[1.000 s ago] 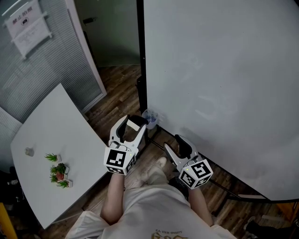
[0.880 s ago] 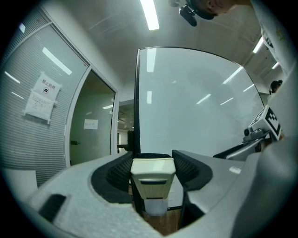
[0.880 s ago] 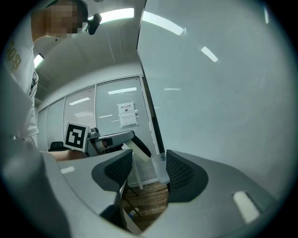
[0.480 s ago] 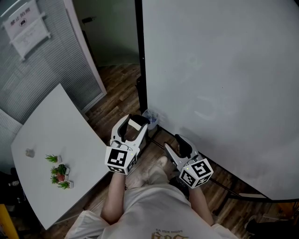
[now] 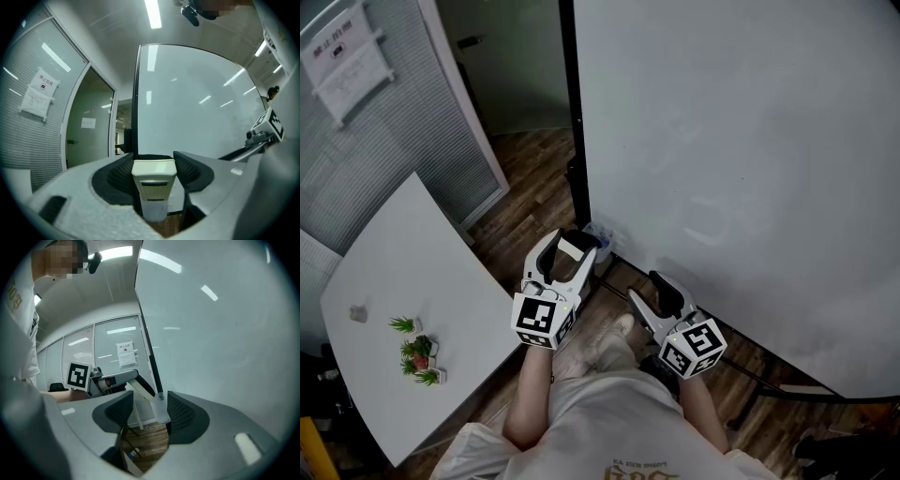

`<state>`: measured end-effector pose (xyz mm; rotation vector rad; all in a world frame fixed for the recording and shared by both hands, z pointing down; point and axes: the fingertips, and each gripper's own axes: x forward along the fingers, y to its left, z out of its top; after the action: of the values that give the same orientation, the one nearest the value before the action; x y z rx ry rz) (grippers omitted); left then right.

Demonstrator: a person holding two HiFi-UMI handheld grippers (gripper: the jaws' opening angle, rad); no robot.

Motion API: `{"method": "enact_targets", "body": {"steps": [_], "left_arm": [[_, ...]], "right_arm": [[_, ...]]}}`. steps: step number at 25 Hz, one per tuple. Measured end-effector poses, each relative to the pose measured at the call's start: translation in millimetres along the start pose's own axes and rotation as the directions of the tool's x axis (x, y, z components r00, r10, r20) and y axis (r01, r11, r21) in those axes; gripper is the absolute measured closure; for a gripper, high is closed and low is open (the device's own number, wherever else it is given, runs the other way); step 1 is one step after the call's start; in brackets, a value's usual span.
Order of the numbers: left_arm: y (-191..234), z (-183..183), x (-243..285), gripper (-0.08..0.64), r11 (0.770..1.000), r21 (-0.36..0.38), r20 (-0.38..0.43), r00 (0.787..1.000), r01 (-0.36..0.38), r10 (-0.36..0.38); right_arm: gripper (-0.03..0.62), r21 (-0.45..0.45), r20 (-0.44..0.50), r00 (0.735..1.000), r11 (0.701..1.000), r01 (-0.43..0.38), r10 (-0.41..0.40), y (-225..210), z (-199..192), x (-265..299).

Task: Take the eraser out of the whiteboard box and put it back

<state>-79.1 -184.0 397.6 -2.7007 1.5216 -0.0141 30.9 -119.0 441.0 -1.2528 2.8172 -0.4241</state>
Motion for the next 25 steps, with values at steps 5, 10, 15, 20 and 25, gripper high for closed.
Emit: {"method": "enact_targets", "body": {"steps": [5, 10, 15, 20, 25], "left_arm": [[2, -3, 4, 0.296, 1.0, -0.002, -0.005, 1.0, 0.001, -0.001], [5, -6, 7, 0.296, 1.0, -0.006, -0.009, 1.0, -0.006, 0.006], [4, -7, 13, 0.296, 1.0, -0.008, -0.012, 1.0, 0.005, -0.005], [1, -14, 17, 0.296, 1.0, -0.012, -0.029, 1.0, 0.013, -0.014], [1, -19, 19, 0.296, 1.0, -0.018, -0.041, 0.999, 0.016, -0.016]], "right_arm": [[0.362, 0.003, -0.002, 1.0, 1.0, 0.005, -0.005, -4, 0, 2], [0.362, 0.005, -0.005, 1.0, 1.0, 0.001, -0.001, -6, -1, 5], [0.362, 0.013, -0.011, 1.0, 1.0, 0.011, -0.01, -11, -3, 6], [0.362, 0.019, -0.016, 1.0, 1.0, 0.015, -0.015, -15, -6, 7], [0.362, 0.027, -0.02, 1.0, 0.999, 0.017, -0.017, -16, -8, 7]]}}
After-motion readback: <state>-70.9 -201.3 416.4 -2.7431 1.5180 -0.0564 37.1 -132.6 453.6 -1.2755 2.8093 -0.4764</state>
